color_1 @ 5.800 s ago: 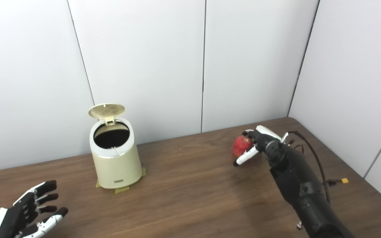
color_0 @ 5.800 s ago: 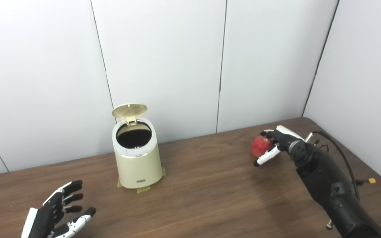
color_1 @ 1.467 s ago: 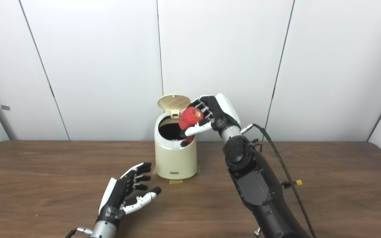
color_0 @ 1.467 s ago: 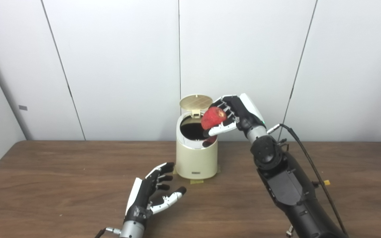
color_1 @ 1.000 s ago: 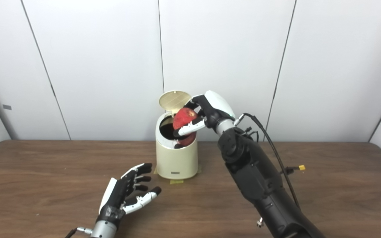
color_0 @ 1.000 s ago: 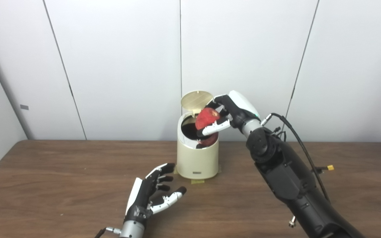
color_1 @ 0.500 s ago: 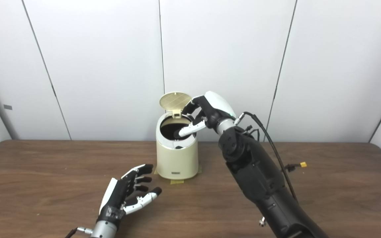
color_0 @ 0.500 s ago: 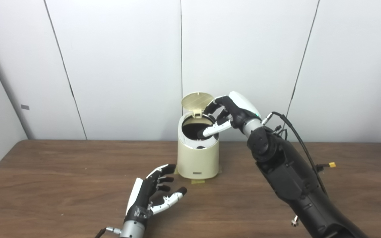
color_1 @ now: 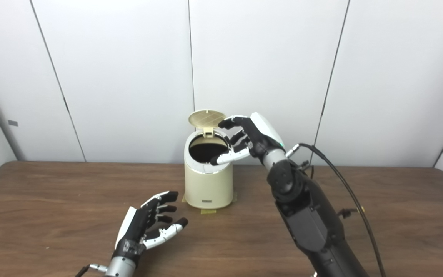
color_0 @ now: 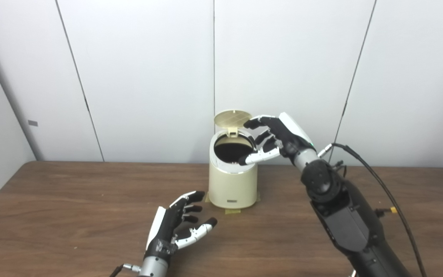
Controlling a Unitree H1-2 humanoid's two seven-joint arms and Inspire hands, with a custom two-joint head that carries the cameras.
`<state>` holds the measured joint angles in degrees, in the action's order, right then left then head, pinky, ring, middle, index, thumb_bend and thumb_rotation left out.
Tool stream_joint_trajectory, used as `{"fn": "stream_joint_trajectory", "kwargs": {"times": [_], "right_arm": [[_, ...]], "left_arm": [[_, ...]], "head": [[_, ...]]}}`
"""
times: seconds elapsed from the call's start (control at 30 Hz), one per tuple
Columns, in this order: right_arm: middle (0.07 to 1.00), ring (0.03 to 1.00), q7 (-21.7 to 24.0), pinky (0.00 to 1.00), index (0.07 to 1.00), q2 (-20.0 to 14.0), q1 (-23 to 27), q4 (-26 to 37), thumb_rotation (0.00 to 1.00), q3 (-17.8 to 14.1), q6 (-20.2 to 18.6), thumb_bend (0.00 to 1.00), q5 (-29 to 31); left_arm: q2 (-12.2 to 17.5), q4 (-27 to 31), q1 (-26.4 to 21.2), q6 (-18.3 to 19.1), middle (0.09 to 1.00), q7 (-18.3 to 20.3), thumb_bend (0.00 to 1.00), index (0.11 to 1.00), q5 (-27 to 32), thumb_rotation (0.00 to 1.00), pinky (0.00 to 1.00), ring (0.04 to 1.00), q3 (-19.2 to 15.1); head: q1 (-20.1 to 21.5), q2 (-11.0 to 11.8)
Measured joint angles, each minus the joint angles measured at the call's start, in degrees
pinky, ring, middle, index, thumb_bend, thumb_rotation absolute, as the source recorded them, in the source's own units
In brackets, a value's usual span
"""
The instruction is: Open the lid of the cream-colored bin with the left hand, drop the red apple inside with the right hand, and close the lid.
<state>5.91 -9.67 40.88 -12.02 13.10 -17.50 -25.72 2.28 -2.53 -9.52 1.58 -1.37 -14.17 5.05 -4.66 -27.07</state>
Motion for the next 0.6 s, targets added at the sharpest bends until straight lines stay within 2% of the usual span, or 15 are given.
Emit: {"fn": "stream_joint_trajectory", "kwargs": {"times": [0.13,0.23,0.3,0.37,0.47,0.6], "right_arm": [[0.782,0.662,0.3,0.51,0.753,-1.4,-4.7,4.4,0.27,-4.6,0.7,0.87,4.2],[0.803,0.663,2.3,0.54,0.777,-3.3,-8.5,8.1,0.31,-8.4,5.6,0.86,11.1],[0.828,0.68,4.3,0.54,0.803,-4.6,-10.4,8.6,0.35,-9.8,8.2,0.92,15.5],[0.855,0.708,6.5,0.54,0.834,-5.4,-13.3,9.8,0.35,-11.6,10.2,0.92,20.2],[0.885,0.72,8.7,0.54,0.868,-5.6,-17.7,10.8,0.37,-11.7,14.0,0.93,23.6],[0.893,0.73,9.5,0.57,0.877,-4.6,-22.8,11.2,0.31,-11.5,15.8,0.91,25.5]], "left_arm": [[0.2,0.0,0.0,0.0,0.823,0.0,0.62,0.802,0.0,0.16,0.66,0.764,-0.1],[0.6,0.0,-0.1,-0.1,0.821,0.1,0.62,0.804,0.8,0.16,0.66,0.759,-0.4],[0.7,0.0,-0.2,-0.1,0.813,0.1,0.63,0.801,1.0,0.18,0.65,0.748,-0.5],[0.8,0.0,-0.2,-0.1,0.813,0.1,0.63,0.802,0.8,0.19,0.65,0.747,-0.2],[0.8,0.0,-0.3,-0.1,0.816,0.2,0.63,0.804,0.8,0.18,0.66,0.753,-0.1],[1.3,0.6,-0.2,-0.1,0.821,0.5,0.63,0.808,1.0,0.19,0.67,0.763,-0.2]], "head": [[0.2,0.1],[-0.2,0.1],[-0.4,0.0],[-0.4,0.0],[-0.5,0.0],[-0.6,0.0]]}}
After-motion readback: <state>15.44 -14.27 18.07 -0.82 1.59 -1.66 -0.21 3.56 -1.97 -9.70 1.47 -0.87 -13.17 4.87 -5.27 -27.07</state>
